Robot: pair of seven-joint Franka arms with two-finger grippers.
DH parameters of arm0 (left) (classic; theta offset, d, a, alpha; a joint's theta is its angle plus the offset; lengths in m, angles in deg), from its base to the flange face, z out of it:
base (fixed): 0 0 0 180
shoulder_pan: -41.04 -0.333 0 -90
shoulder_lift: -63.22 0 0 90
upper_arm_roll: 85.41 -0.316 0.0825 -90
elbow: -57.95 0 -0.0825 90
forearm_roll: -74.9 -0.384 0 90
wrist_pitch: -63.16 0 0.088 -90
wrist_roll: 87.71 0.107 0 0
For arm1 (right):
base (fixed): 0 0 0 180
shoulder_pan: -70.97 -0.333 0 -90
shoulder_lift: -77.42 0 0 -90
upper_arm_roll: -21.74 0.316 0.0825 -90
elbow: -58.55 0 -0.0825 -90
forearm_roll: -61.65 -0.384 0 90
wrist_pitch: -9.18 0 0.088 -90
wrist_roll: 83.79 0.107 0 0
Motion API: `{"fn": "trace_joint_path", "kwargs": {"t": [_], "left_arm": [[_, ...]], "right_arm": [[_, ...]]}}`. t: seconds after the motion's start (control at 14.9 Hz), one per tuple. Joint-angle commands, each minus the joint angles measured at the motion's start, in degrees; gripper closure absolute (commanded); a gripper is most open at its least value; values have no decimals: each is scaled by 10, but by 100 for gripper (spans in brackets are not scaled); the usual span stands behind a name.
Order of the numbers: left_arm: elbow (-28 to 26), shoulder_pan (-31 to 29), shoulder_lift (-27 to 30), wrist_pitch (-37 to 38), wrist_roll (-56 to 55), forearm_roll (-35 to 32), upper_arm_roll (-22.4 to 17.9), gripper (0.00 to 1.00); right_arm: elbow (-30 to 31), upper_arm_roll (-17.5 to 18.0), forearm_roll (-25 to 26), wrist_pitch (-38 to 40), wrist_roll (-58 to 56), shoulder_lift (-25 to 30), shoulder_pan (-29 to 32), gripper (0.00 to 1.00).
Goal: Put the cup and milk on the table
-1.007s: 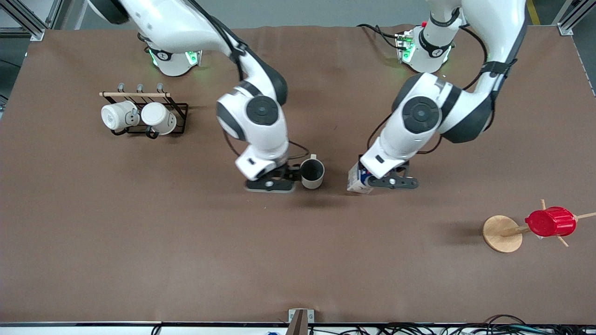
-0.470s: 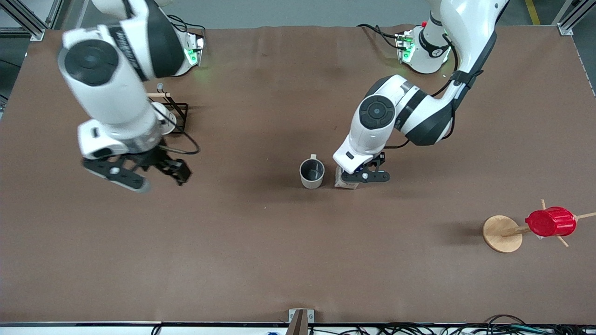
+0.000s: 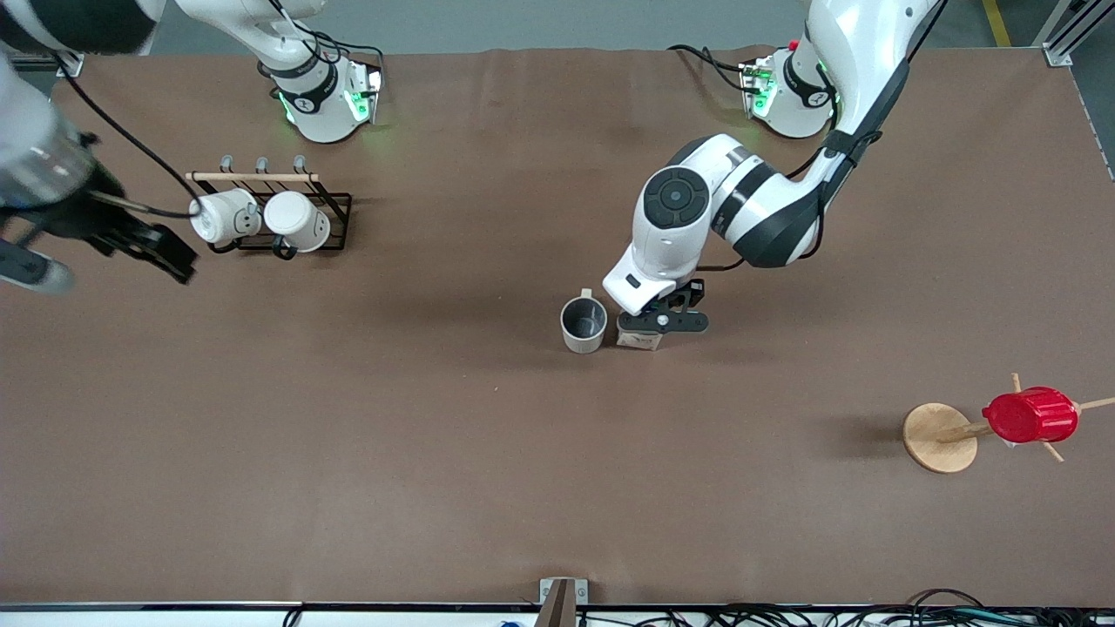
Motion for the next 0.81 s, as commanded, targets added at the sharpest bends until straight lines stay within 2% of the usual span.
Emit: {"fn": "trace_joint_path", "kwargs": {"t": [0.0,0.2,0.54,0.6,0.67,0.74], "left_arm": [[9,1,-7,10,-9,-14,5,90],[7,-1,-7,17,-5,-14,7,89],[13,-1,-15,17,-6,-13,8,72],[16,-1,-15,17,-6,-13,8,52],[18,-1,-15,16,-5,-14,7,21],[19,0,-15,16,-5,-14,7,0]], "right_arm": [[15,-50,-35,29,-76,32,4,0],[13,-95,-71,36,-120,33,2,0],[14,-95,-72,38,-149,33,27,0],[14,-95,-72,37,-164,32,35,0],[14,-95,-72,36,-168,31,38,0],[14,-94,-72,35,-168,31,41,0]]}}
